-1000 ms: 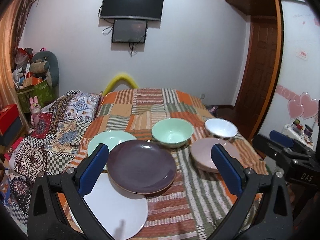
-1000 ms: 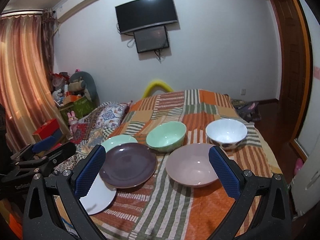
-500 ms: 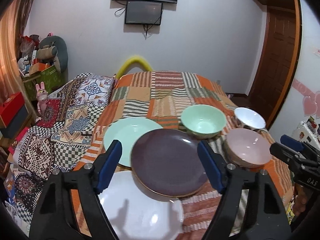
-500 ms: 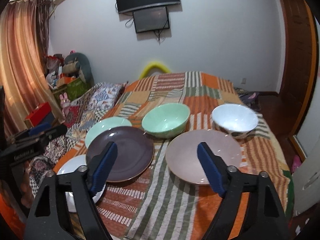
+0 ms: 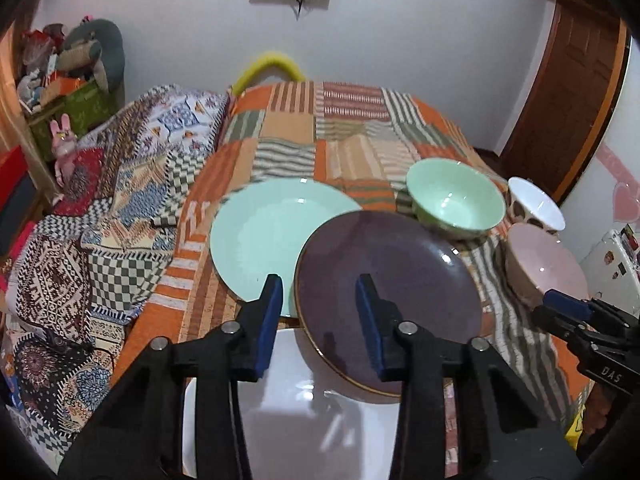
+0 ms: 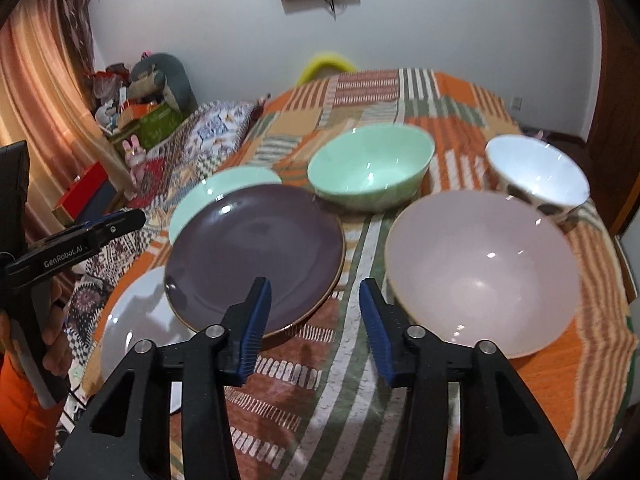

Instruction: Organize plates and bowls

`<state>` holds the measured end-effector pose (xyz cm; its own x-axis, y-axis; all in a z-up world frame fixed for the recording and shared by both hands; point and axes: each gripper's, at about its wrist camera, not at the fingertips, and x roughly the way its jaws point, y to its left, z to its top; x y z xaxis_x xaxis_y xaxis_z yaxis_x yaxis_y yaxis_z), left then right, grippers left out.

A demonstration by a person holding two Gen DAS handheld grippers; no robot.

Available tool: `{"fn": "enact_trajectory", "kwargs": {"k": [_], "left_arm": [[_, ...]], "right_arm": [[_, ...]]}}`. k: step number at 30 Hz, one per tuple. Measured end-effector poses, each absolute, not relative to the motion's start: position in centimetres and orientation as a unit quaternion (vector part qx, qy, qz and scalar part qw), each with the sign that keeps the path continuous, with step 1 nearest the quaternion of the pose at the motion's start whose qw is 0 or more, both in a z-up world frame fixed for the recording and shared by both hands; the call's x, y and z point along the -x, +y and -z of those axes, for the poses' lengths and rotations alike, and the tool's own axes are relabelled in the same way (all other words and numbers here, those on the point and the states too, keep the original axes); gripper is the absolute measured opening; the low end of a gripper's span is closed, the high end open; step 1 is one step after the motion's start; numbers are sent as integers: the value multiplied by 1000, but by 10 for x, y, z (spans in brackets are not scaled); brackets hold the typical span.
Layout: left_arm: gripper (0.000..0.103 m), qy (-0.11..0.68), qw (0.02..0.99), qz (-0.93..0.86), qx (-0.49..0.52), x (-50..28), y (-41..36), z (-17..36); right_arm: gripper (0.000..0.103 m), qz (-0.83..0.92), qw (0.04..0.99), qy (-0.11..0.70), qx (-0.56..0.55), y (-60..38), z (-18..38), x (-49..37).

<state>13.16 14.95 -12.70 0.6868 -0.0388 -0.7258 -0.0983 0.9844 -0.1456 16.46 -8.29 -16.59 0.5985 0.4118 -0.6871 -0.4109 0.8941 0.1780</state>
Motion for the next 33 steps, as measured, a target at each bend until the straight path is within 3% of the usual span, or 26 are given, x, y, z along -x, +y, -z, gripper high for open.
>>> {"fn": "enact_trajectory", "kwargs": {"k": [10,25,33], "left_arm": [[37,429,898,-4,96,-160,160,155],[19,447,888,9,108,-187,164,173],[18,464,878,13,117,-199,167,184]], "right_arm": [[28,-224,870,439,-7,-70,192,-187],[27,-204,865,459,16,-57,205,-205],[27,-198,862,467,12,-52,211,-214]]}}
